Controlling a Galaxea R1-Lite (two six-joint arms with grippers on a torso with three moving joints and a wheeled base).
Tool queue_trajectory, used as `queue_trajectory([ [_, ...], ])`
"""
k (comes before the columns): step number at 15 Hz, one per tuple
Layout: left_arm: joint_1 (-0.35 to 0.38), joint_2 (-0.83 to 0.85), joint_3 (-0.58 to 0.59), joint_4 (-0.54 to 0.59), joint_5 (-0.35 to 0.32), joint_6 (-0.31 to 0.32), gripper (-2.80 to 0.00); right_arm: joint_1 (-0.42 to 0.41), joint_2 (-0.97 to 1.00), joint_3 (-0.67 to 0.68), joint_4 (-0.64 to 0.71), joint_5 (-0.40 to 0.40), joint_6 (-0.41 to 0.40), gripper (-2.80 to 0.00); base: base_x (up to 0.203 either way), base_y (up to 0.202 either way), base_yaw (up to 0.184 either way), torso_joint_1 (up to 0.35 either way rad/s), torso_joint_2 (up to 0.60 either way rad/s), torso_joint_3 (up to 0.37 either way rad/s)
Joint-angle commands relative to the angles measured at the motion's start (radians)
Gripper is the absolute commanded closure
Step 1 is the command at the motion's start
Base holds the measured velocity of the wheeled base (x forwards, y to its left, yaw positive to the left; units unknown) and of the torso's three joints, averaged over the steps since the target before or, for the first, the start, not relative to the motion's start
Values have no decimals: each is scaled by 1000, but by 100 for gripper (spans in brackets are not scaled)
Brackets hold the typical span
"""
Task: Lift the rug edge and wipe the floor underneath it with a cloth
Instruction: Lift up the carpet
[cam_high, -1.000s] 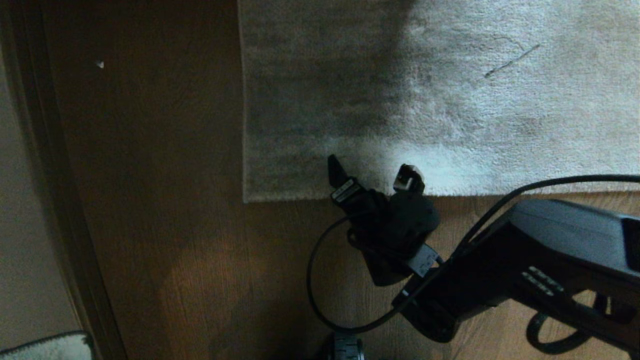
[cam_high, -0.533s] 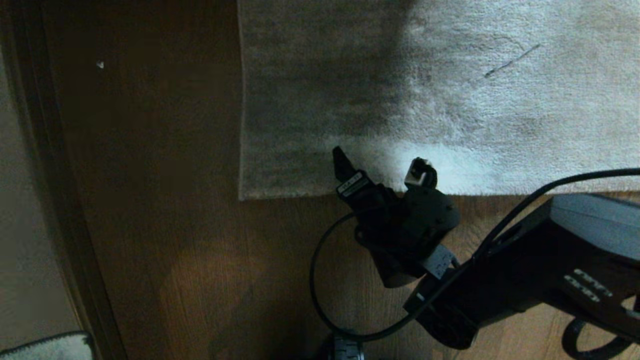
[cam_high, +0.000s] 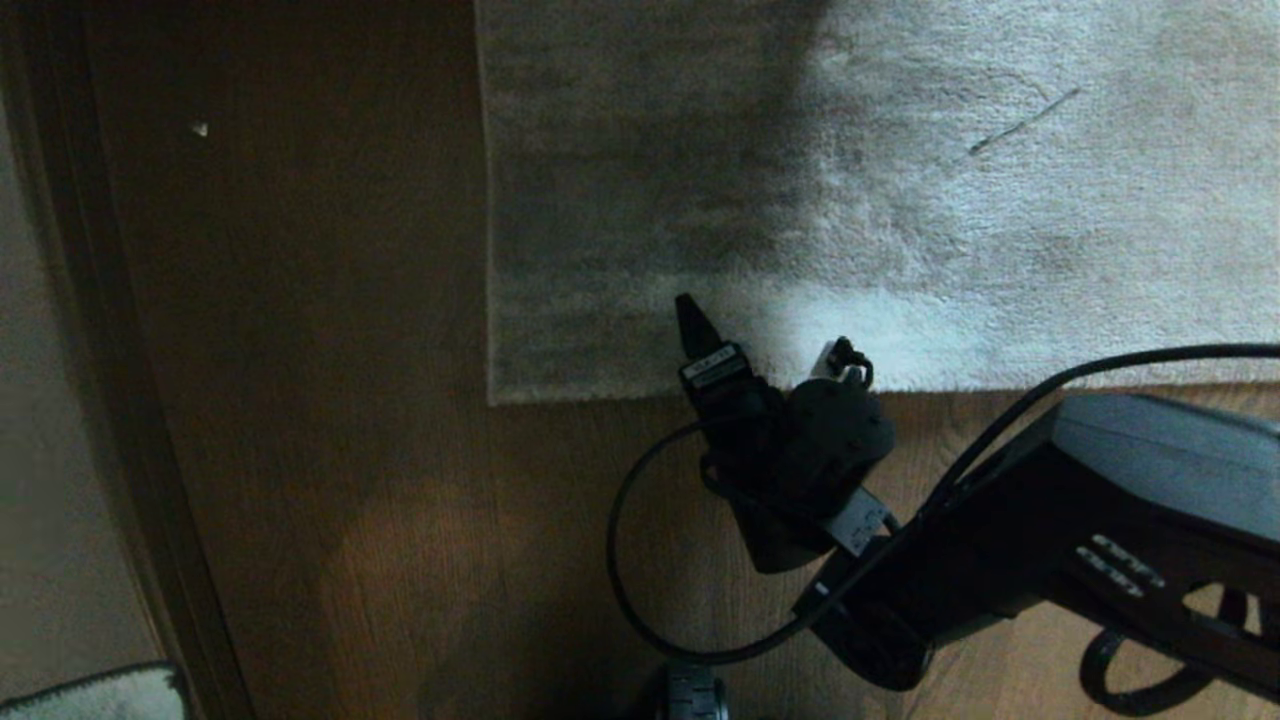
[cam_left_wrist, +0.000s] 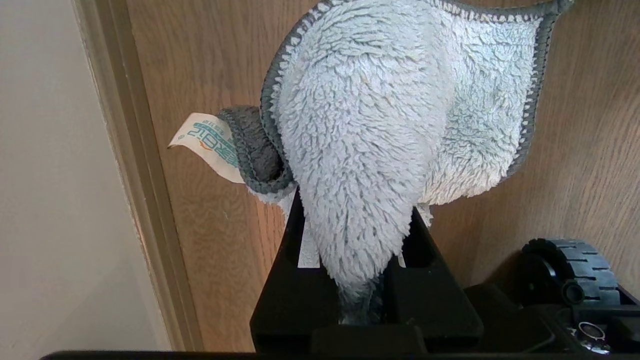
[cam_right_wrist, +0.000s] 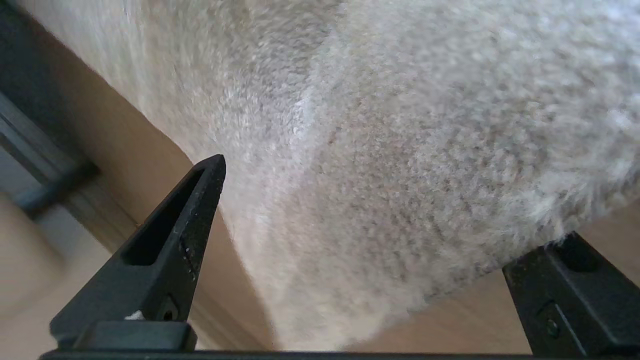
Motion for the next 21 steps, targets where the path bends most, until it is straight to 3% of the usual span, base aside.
queue_trajectory([
  [1,0,0,0,0,0,-1,0,2,6,-3,-48,-3,80,-280,0,0,0,0,0,0],
  [3,0,0,0,0,0,-1,0,2,14,-6,-48,-3,118,-280,0,0,0,0,0,0],
  [21,0,0,0,0,0,-1,0,2,13,-23,-48,-3,132,-280,0,0,0,0,0,0],
])
